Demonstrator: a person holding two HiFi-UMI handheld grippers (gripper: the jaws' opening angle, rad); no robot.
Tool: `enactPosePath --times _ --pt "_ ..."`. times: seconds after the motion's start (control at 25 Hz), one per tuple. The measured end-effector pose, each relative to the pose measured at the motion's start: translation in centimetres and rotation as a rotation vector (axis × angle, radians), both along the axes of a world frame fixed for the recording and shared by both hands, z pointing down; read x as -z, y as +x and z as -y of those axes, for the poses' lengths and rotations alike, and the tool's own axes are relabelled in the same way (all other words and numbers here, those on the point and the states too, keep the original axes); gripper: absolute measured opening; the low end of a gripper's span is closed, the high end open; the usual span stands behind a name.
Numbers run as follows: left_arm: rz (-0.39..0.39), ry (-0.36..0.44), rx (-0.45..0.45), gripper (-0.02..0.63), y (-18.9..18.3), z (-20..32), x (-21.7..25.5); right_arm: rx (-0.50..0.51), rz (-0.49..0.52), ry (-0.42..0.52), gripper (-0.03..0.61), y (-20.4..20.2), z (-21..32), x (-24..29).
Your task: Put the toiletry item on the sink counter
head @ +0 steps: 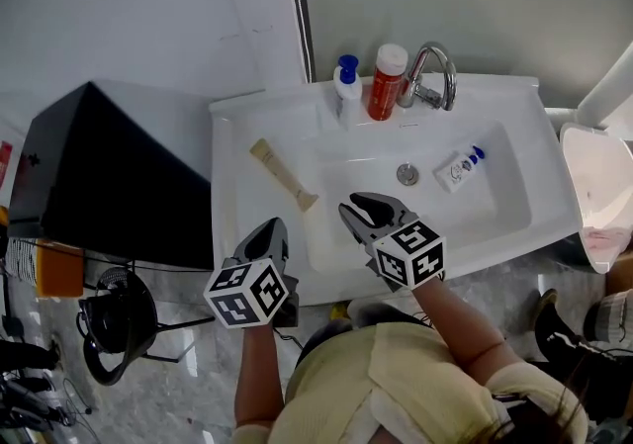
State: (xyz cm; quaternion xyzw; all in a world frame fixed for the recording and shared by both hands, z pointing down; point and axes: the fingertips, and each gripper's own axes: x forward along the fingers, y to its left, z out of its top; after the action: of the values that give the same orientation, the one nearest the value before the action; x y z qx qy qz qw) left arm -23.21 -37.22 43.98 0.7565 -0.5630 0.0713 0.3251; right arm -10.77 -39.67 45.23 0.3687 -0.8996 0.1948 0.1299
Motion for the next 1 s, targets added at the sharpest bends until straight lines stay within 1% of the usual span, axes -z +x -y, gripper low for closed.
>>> enactPosePath --times 0.2,1.0 --pt "-0.009 0.001 0.002 0.038 -0.1 -0.7 -0.1 -0.03 0.0 0.014 0.103 1.0 -0.7 0.5" --pt "0.013 -0.029 -0.007 0.038 -0.6 -2.9 -0.9 -0.174 -0.026 0.028 0.042 4.9 -2.5 1.2"
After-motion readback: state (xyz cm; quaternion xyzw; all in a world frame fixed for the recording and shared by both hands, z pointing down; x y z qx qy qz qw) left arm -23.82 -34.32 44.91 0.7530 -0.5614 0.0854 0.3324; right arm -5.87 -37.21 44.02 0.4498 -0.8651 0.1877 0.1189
